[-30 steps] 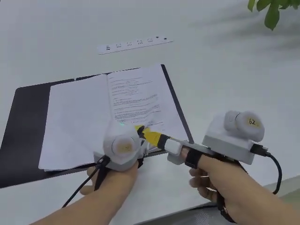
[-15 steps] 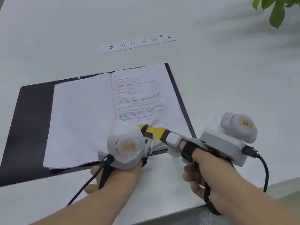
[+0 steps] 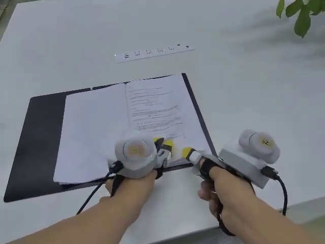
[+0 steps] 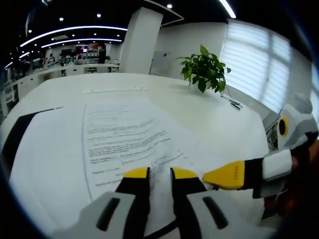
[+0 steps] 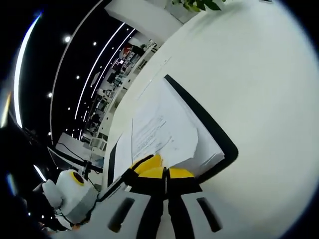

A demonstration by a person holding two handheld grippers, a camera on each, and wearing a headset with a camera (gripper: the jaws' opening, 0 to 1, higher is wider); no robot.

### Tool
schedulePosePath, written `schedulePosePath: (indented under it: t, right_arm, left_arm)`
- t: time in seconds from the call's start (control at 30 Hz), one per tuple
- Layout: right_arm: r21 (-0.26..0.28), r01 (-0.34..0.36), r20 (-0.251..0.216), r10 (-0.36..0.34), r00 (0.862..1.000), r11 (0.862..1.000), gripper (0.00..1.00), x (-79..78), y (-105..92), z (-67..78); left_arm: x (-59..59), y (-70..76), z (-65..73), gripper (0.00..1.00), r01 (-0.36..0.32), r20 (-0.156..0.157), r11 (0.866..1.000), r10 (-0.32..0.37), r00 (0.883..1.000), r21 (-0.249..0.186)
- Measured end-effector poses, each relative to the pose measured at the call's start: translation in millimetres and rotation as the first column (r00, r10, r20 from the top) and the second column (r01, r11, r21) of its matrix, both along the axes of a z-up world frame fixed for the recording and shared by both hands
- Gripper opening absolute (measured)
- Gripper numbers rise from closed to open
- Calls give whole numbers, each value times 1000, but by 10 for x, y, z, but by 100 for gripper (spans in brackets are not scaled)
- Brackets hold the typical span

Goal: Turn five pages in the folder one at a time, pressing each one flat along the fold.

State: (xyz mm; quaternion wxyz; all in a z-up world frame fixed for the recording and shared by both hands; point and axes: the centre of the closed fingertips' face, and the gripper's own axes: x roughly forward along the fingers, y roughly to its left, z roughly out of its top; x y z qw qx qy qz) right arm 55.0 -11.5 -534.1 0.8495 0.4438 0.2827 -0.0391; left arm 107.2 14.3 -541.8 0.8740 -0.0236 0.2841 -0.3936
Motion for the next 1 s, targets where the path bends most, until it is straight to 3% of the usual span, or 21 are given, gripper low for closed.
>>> schedulePosePath:
  t: [0.07,0.17,0.3,0.4,0.5,0.67,0.8,1.0]
  right_arm:
    - [-2,-7,26,7,1000,1000,0,18,27,77]
    - [-30,-28,64,30,998,999,0,47,63,181]
    - [-62,-47,103,53,993,997,0,64,121,330]
    - [-126,-75,134,92,987,989,0,65,168,445]
    - [-161,-95,157,121,980,982,0,75,240,546]
    - [-269,-142,212,202,956,953,0,124,419,758]
    - [-298,-162,226,234,945,941,0,158,568,857]
    - [-343,-217,249,311,917,914,0,233,866,980]
  left_arm:
    - [-5,94,33,23,-20,-13,1000,20,1000,9]
    - [-42,254,116,21,-24,-16,1000,24,1000,9]
    - [-47,452,268,23,-23,27,999,23,999,23]
    - [-53,607,395,24,-20,65,999,18,998,29]
    - [-43,799,515,25,-33,84,999,31,996,27]
    - [-32,1122,709,26,-75,123,997,73,990,15]
    - [-18,1398,806,27,-109,144,994,106,984,15]
    - [-42,1746,935,27,-158,159,987,156,975,-1]
